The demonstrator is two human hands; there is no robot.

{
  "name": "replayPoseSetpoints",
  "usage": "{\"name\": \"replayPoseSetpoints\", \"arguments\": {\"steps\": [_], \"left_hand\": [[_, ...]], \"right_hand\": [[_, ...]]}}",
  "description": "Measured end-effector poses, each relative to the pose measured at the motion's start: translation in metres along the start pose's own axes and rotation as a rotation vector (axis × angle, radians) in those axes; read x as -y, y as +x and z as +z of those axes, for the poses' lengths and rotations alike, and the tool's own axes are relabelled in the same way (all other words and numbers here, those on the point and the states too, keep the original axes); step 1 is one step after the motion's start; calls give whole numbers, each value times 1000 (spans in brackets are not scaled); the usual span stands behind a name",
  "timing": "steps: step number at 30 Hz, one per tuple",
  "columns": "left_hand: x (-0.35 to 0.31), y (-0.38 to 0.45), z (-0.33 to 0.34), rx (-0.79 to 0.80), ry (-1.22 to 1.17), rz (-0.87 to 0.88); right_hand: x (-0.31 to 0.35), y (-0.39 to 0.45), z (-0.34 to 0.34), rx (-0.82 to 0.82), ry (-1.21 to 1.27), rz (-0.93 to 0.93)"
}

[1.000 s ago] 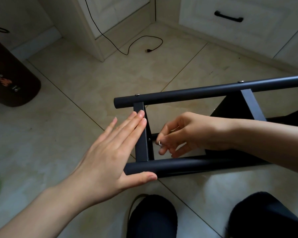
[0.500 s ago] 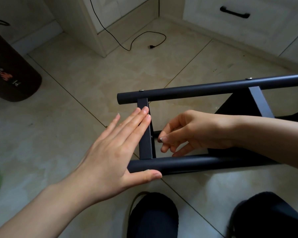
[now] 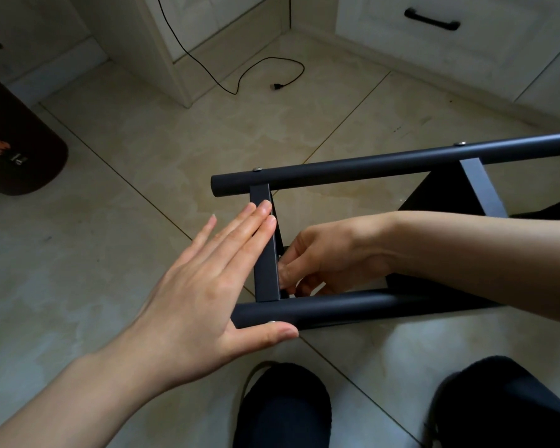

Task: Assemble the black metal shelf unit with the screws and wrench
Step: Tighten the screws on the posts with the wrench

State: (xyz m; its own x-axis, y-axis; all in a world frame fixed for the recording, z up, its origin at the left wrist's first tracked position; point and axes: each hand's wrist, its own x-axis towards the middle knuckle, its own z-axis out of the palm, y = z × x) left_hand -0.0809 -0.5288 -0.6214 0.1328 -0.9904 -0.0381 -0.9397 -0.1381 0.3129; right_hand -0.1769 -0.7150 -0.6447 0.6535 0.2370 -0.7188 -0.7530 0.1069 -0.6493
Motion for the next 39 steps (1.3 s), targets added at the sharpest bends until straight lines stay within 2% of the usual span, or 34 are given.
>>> {"name": "replayPoseSetpoints", "arguments": {"steps": [19, 31, 39], "left_hand": [[2, -1, 1, 1, -24, 4], [2, -2, 3, -5, -37, 2], [1, -2, 4, -5, -51, -2]], "right_hand": [[-1, 5, 0, 61, 58, 82], [1, 4, -6, 97, -3, 113], [0, 3, -6, 71, -6, 30]]}}
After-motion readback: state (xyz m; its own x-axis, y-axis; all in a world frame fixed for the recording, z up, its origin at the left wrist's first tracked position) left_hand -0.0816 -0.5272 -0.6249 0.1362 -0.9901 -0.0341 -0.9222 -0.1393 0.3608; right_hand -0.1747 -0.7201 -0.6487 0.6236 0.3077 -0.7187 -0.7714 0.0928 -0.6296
